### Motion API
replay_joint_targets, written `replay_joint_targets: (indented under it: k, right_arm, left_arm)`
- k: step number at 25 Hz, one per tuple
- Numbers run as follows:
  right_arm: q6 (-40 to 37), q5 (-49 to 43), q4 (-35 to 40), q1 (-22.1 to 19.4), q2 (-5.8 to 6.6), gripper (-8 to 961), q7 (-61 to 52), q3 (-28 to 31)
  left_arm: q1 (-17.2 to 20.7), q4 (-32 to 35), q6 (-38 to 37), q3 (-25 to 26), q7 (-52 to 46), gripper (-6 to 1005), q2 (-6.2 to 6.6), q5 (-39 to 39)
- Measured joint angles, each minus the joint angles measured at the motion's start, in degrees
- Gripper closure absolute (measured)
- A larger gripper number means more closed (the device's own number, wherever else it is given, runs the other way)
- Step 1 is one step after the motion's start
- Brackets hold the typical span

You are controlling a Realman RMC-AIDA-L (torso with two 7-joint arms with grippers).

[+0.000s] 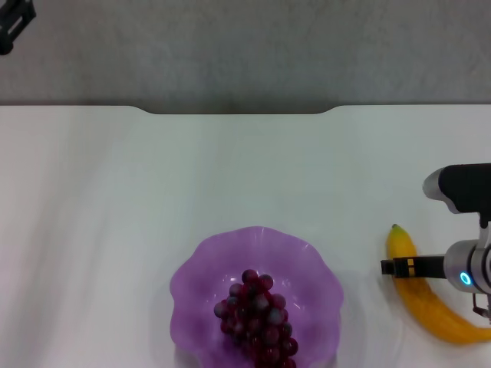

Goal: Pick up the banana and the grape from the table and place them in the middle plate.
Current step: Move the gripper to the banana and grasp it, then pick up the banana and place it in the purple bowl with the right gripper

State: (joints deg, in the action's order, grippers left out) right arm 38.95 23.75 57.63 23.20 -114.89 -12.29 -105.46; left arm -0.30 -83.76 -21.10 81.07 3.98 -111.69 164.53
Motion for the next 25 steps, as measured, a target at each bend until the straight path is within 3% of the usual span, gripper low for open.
replay_joint_targets:
  k: [12, 25]
  right_arm:
    - [-0.7, -0.2, 0.5, -0.1, 0.06, 451, 3.0, -1.1]
    - [3.4, -5.7, 16.4, -4.4, 0.2, 451, 8.2, 3.8]
  left_arm:
    - [0.5, -0.6, 0.0, -0.1, 0.5, 133, -0.25, 0.0]
    - [1.7, -2.0, 0.8, -0.8, 0.5, 134, -0.27, 0.0]
